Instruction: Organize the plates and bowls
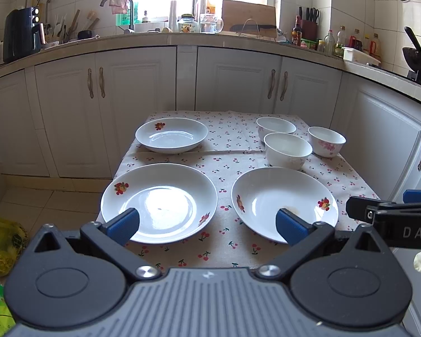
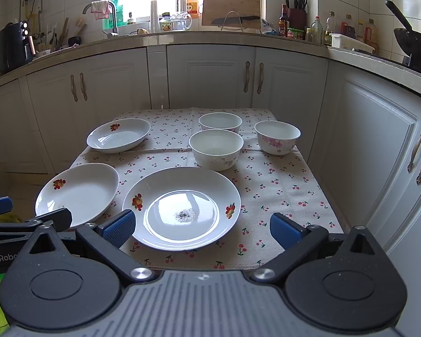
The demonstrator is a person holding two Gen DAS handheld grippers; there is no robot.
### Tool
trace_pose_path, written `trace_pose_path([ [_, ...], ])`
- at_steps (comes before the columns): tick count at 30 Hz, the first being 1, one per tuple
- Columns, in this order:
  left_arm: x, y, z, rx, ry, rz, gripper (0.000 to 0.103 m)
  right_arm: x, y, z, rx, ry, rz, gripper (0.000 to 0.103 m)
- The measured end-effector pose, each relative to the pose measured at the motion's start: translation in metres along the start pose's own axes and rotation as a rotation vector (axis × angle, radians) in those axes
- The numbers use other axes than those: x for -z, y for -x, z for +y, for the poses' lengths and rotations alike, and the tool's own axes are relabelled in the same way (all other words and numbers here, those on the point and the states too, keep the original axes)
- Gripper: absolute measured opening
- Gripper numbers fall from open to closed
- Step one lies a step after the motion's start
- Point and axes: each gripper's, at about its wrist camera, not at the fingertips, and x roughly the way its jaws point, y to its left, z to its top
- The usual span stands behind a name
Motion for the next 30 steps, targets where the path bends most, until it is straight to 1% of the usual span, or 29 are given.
trace_pose_path([
  [30, -0.0018, 0.0036, -0.0005, 0.007, 0.0, -0.009, 0.102, -0.0011, 0.0043, 0.0016, 0.029, 0.005, -0.014, 0.103],
])
